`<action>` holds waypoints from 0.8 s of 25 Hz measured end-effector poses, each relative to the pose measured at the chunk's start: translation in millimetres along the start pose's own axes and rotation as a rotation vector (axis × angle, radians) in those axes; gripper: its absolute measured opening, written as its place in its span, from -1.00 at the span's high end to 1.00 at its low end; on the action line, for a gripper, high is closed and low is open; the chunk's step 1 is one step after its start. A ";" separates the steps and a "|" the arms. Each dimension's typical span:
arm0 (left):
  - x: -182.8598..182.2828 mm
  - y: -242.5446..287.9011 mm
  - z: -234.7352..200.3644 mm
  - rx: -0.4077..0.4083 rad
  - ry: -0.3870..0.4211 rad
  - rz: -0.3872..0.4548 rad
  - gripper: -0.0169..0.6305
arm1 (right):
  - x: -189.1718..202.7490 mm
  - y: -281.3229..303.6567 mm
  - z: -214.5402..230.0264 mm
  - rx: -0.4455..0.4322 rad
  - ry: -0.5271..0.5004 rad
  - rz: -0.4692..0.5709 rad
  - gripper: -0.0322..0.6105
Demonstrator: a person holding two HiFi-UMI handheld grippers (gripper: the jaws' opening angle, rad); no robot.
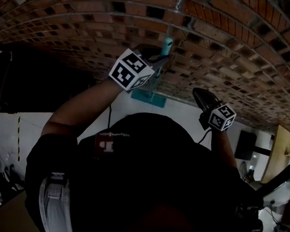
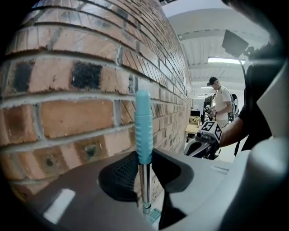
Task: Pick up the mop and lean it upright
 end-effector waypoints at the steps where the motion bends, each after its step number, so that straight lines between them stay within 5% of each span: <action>1: 9.5 5.5 -0.6 -0.004 -0.006 -0.010 0.66 | 1.2 -0.6 0.1 0.002 0.000 -0.004 0.86; 20: 126.2 66.0 -12.8 -0.036 -0.042 -0.169 0.66 | 16.4 -14.6 5.8 0.034 0.022 -0.031 0.86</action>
Point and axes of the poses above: the fingertips, and each gripper's own axes: y forward along the fingers, z to its right, x out of its underside, the point moved 6 cm from there along -y, backward along the fingers, and after that the axes turned 8 degrees about x, right-handed, at the moved point
